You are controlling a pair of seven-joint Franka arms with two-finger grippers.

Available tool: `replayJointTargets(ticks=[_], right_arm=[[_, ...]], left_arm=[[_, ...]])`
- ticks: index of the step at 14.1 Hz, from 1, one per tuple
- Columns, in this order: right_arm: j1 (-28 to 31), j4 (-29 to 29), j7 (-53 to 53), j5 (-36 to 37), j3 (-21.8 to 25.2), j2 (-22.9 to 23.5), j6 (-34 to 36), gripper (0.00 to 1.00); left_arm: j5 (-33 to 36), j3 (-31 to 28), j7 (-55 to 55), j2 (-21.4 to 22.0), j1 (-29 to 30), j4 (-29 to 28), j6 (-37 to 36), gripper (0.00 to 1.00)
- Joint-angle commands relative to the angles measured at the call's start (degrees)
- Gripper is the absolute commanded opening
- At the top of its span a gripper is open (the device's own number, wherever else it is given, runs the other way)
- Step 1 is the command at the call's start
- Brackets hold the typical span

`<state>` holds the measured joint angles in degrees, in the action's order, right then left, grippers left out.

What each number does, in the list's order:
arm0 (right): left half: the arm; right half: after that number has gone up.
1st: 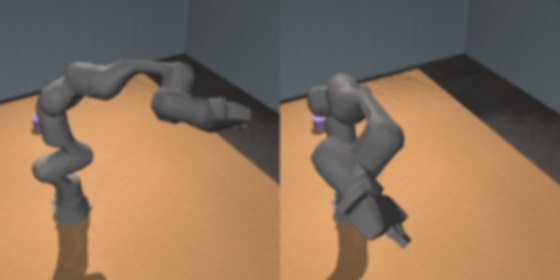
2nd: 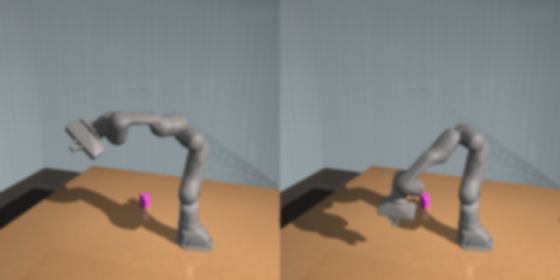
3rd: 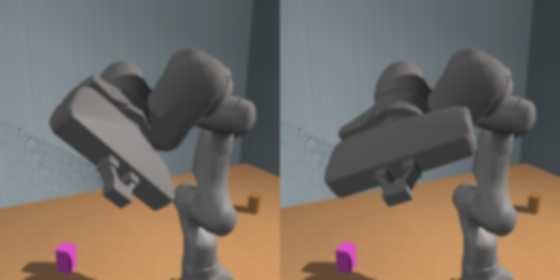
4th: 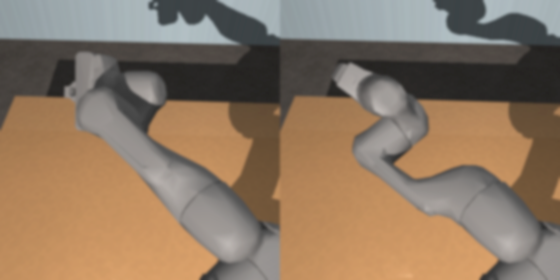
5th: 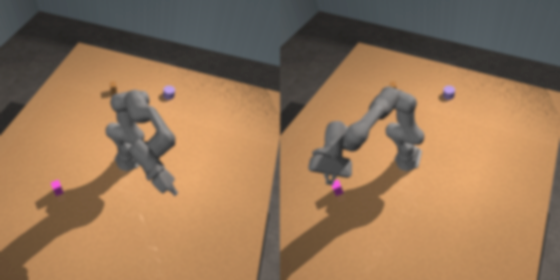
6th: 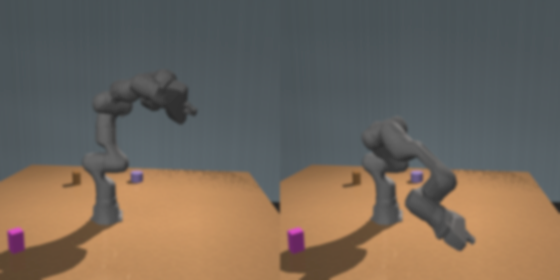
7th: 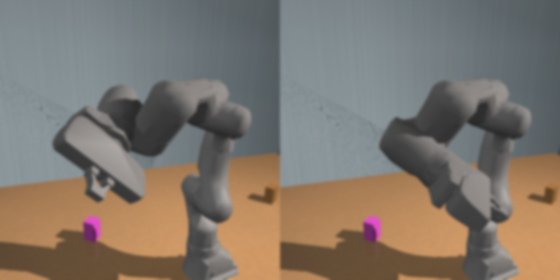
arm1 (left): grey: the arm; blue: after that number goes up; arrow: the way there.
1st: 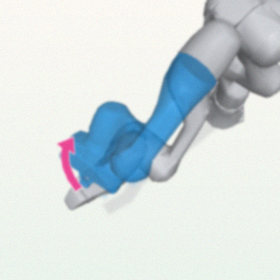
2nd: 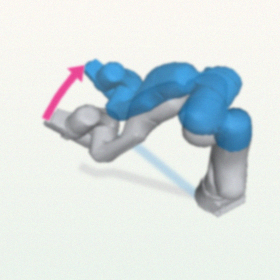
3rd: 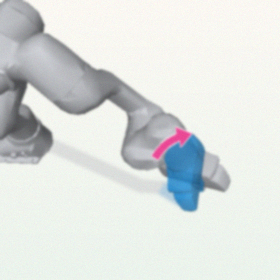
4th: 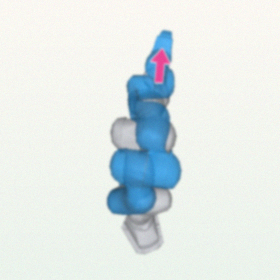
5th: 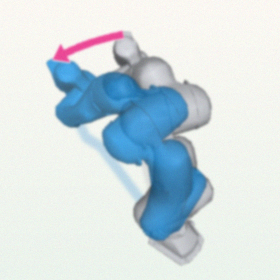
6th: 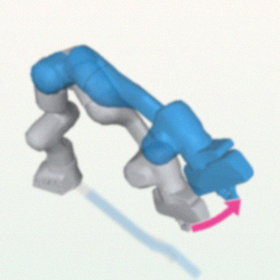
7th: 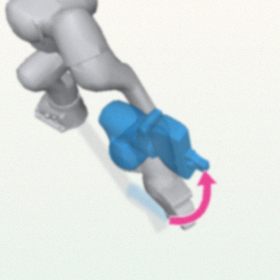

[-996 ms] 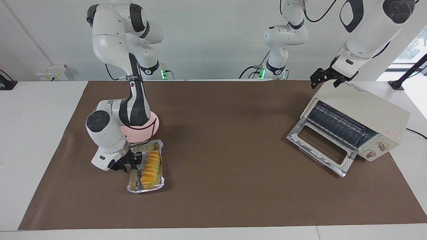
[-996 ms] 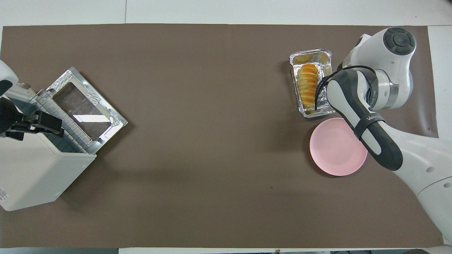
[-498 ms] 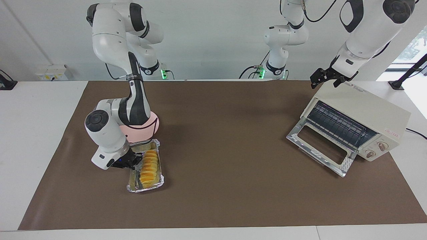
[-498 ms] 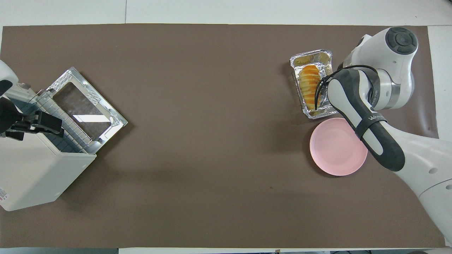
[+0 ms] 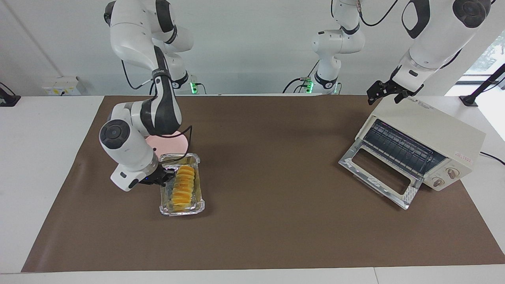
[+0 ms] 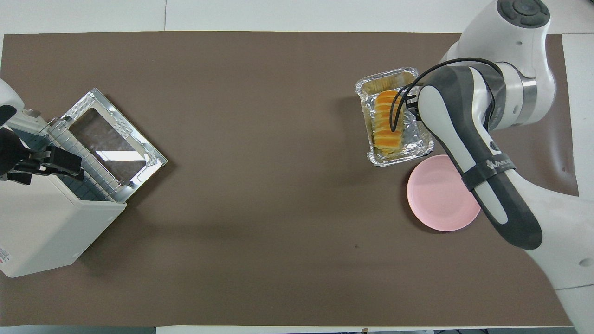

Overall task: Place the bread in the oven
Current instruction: 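Slide the foil tray across the table toward the oven with the right gripper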

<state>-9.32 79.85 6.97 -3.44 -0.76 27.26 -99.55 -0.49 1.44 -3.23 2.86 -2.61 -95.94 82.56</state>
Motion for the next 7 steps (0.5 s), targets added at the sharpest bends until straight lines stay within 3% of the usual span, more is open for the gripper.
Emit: replayJointTargets(ticks=[1, 4, 7], right_arm=[[-4.29, -3.91, 10.39, -4.97, -0.03, -0.01, 4.27, 0.00], [-11.05, -3.22, 19.82, -7.46, -0.12, -0.36, 0.69, 0.00], [-17.30, 1.51, 25.19, -7.46, -0.12, -0.45, -6.94, 0.00]], left_arm=[[0.40, 0.41, 0.33, 0.83, 0.68, -0.39, 0.59, 1.00], [0.40, 0.41, 0.33, 0.83, 0.68, -0.39, 0.59, 1.00], [0.40, 0.50, 0.33, 0.83, 0.68, -0.39, 0.59, 1.00]])
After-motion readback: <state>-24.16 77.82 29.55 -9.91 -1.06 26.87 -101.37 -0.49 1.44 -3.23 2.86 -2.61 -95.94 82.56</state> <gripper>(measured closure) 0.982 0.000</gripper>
